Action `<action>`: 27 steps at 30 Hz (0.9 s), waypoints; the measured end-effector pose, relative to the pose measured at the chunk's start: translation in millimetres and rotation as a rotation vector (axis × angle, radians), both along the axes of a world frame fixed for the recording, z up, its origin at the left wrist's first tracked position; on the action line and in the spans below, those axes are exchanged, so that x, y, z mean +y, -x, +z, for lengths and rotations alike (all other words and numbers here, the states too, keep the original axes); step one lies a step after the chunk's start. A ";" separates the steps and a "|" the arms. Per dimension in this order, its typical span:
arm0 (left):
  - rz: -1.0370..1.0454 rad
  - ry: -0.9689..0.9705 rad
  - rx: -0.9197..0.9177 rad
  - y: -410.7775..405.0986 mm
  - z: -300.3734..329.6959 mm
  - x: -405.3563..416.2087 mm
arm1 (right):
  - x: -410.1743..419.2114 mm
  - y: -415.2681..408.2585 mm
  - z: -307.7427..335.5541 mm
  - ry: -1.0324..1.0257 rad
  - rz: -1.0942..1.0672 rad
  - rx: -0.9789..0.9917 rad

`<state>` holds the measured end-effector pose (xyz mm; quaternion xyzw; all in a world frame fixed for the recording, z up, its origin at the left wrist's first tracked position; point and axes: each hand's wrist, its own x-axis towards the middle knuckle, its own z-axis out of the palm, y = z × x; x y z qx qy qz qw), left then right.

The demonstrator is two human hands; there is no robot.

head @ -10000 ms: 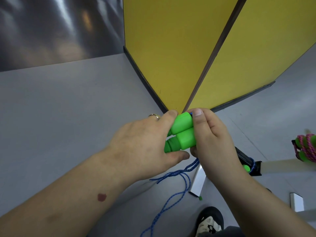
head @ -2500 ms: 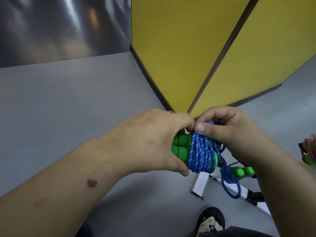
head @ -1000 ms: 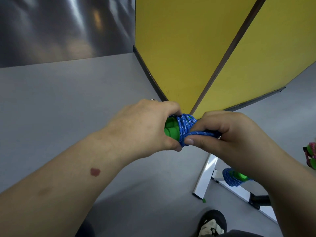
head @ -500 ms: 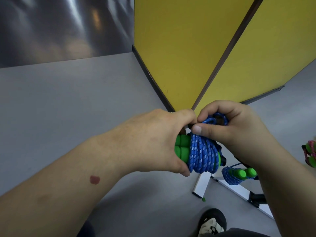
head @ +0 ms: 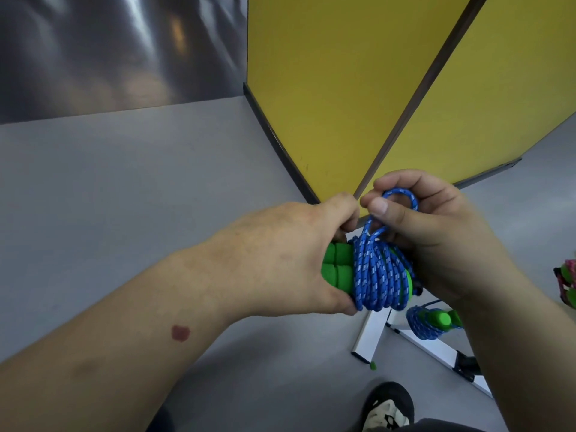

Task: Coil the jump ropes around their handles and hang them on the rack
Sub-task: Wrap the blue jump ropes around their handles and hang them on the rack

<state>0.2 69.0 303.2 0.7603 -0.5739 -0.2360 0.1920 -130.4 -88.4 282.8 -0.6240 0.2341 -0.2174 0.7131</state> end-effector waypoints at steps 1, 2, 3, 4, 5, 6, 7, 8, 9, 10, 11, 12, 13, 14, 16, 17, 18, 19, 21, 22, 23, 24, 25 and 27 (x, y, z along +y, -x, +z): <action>0.009 0.006 -0.009 -0.6 -0.5 -0.2 | 1.2 -0.3 0.3 0.013 -0.021 -0.011; 0.016 0.014 -0.016 -1.1 -0.8 -0.1 | 2.0 -0.6 -0.2 0.034 -0.028 -0.003; 0.020 0.020 -0.021 -1.6 -0.9 0.0 | 3.0 -1.0 -1.6 0.063 -0.028 0.015; 0.022 0.024 -0.025 -1.5 -0.6 -0.1 | 3.6 -1.0 -3.6 0.096 -0.025 0.038; 0.023 0.025 -0.033 -1.0 -0.4 0.0 | 4.1 -1.1 -5.4 0.121 -0.021 0.059; 0.026 0.026 -0.046 -0.1 -0.3 -0.1 | 4.6 -1.4 -6.9 0.136 -0.017 0.080; 0.031 0.027 -0.064 1.1 -0.6 -0.7 | 5.4 -2.0 -7.5 0.147 -0.011 0.105; 0.035 0.029 -0.085 2.4 -1.1 -1.3 | 6.4 -2.4 -7.1 0.161 -0.002 0.131; 0.031 0.032 -0.103 3.7 -2.3 -2.0 | 7.2 -2.6 -6.9 0.180 0.009 0.157; 0.021 0.035 -0.116 4.6 -4.2 -2.5 | 8.3 -2.6 -6.8 0.207 0.023 0.183; 0.008 0.037 -0.121 5.1 -6.3 -3.1 | 9.2 -2.5 -7.4 0.240 0.036 0.207; -0.003 0.034 -0.113 4.9 -8.5 -3.1 | 10.1 -2.5 -8.0 0.273 0.043 0.227; -0.009 0.030 -0.099 4.4 -10.3 -3.5 | 11.0 -2.6 -8.7 0.307 0.042 0.240; -0.010 0.025 -0.087 3.8 -11.6 -3.6 | 11.5 -3.0 -9.4 0.333 0.036 0.245; -0.007 0.015 -0.082 3.0 -13.4 -4.1 | 11.3 -3.5 -10.8 0.347 0.006 0.235; -0.006 0.012 -0.096 3.1 -14.4 -4.4 | 10.8 -3.9 -11.5 0.338 -0.013 0.227; -0.005 0.009 -0.115 3.5 -15.0 -4.7 | 10.3 -4.1 -11.6 0.323 -0.029 0.216; -0.004 0.007 -0.134 3.9 -15.8 -4.9 | 9.8 -4.4 -11.4 0.308 -0.042 0.203; 0.002 0.003 -0.176 3.6 -16.6 -5.1 | 8.9 -4.3 -10.1 0.281 -0.065 0.169; 0.013 0.003 -0.200 2.8 -16.4 -4.8 | 8.2 -4.1 -9.4 0.267 -0.077 0.145; 0.026 0.005 -0.221 1.8 -16.1 -4.7 | 7.6 -3.9 -8.5 0.254 -0.088 0.123; 0.035 0.010 -0.237 0.9 -15.9 -4.3 | 7.0 -3.9 -7.7 0.242 -0.098 0.103; 0.040 0.017 -0.246 0.3 -15.9 -4.5 | 6.7 -3.6 -7.1 0.233 -0.105 0.087; 0.046 0.032 -0.261 0.5 -15.9 -5.1 | 7.4 -3.8 -6.5 0.234 -0.114 0.066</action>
